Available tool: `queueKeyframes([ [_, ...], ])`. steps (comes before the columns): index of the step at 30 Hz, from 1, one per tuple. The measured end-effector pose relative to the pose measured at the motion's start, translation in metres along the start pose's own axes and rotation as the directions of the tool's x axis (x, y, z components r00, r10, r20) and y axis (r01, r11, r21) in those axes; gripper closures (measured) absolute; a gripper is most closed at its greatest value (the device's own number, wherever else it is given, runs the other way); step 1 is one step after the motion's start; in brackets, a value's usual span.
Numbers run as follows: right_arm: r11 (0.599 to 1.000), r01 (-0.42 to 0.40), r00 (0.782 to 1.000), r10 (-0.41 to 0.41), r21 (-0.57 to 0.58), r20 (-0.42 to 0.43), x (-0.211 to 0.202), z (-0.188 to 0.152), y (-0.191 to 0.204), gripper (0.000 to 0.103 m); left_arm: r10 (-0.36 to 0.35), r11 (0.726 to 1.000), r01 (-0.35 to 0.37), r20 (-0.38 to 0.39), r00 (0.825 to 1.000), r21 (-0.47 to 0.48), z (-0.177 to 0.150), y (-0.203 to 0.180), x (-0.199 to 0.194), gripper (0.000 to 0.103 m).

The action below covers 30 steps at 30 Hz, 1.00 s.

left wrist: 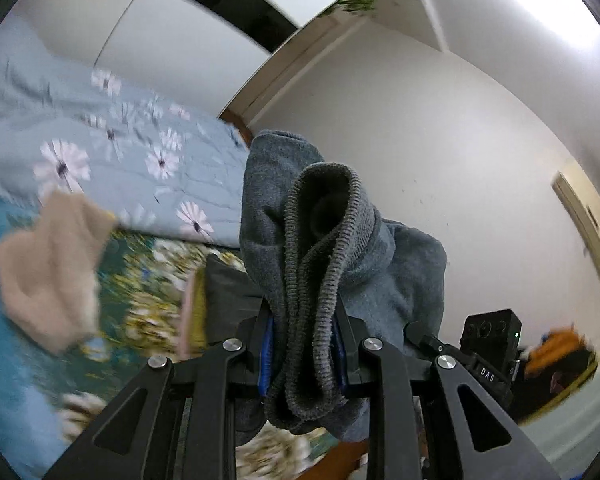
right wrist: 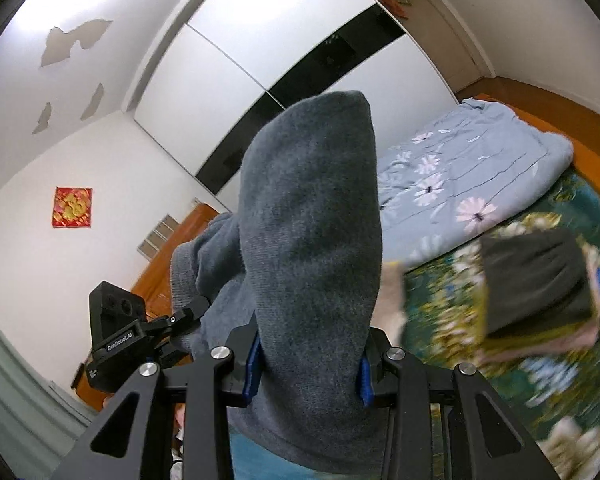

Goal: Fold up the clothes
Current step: 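Carry the folded grey garment with both grippers onto the clothes stack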

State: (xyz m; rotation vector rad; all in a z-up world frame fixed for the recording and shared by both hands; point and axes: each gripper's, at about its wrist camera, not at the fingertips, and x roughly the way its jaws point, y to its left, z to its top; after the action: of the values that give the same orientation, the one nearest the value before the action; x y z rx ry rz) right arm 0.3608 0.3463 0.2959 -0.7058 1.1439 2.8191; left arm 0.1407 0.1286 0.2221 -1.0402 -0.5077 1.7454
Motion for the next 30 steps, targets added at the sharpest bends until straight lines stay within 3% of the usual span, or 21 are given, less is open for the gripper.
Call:
queueKeyframes([
  [5, 1.000, 0.017, 0.994, -0.015, 0.019, -0.105, -0.003, 0.069, -0.093, 0.064, 0.064, 0.995, -0.065, -0.025, 0.998, -0.073, 0.014, -0.022, 0.093, 0.078],
  [10, 0.996, 0.027, 0.987, -0.012, 0.087, -0.162, 0.004, 0.101, -0.169, 0.064, 0.113, 0.982, -0.128, -0.115, 0.987, -0.135, 0.024, -0.020, 0.164, 0.078],
  [14, 0.983, 0.052, 0.979, -0.016, 0.177, -0.203, 0.020, 0.104, -0.232, 0.064, 0.157, 0.974, -0.186, -0.205, 0.966, -0.131, 0.023, -0.020, 0.216, 0.078],
  [20, 0.959, 0.103, 0.958, -0.023, 0.266, -0.286, 0.057, 0.100, -0.296, 0.064, 0.195, 0.943, -0.264, -0.308, 0.931, -0.201, 0.021, 0.022, 0.279, 0.078],
  [30, 0.919, 0.200, 0.920, -0.057, 0.339, -0.388, 0.118, 0.083, -0.365, 0.064, 0.189, 0.898, -0.328, -0.416, 0.890, -0.293, 0.014, 0.090, 0.345, 0.078],
])
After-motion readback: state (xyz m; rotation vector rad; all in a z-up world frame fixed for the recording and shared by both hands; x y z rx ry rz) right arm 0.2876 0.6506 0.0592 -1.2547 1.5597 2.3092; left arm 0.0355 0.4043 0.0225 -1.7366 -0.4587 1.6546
